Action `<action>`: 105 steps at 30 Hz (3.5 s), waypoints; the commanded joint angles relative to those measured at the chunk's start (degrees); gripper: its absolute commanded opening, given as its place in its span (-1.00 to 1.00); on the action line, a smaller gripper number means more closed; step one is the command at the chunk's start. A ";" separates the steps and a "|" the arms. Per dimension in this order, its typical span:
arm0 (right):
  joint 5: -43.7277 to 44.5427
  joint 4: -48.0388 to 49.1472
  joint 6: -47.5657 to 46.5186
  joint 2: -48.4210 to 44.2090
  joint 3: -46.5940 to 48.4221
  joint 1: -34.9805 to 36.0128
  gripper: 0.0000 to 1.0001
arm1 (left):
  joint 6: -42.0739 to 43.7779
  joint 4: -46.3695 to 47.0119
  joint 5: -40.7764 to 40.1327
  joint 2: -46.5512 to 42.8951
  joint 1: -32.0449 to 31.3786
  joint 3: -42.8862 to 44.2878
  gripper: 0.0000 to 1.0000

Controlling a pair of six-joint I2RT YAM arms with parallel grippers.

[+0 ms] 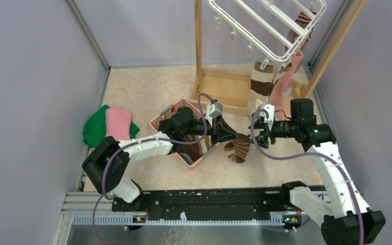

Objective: Clip the socks to the hanger
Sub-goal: Pick up the sock from the bin, then open the clamp at the hanger.

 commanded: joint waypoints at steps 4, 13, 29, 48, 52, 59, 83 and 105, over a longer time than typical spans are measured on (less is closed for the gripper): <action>-8.53 -6.81 -7.80 -0.70 2.50 -0.38 0.39 | 7.24 2.80 -1.50 -3.75 -0.05 -2.37 -1.00; -14.64 -1.72 -1.87 1.54 0.10 -0.26 0.37 | 14.55 6.93 -1.54 -6.60 -0.05 -5.50 -1.00; -20.48 1.75 2.60 3.51 0.63 0.04 -0.87 | 8.03 17.84 -4.81 -5.37 -0.05 -7.71 -1.00; -15.89 -9.17 -8.46 2.82 6.72 -0.38 -1.00 | 11.68 9.22 -7.02 -10.53 1.41 -9.41 0.51; -13.82 -12.61 -13.51 2.01 6.66 -0.42 -1.00 | 13.17 8.93 -8.12 -14.43 3.40 -12.64 0.98; -13.33 -15.13 -19.08 1.34 6.36 -0.38 -1.00 | 8.81 8.27 -0.20 -13.37 7.28 -11.03 0.98; -16.68 -18.93 -7.19 9.13 23.31 -8.73 -1.00 | -16.95 30.55 -5.42 -1.50 16.45 3.72 0.98; -20.03 -10.77 -4.93 5.28 13.91 -8.99 -1.00 | -46.64 50.13 -6.42 36.02 17.92 45.97 0.78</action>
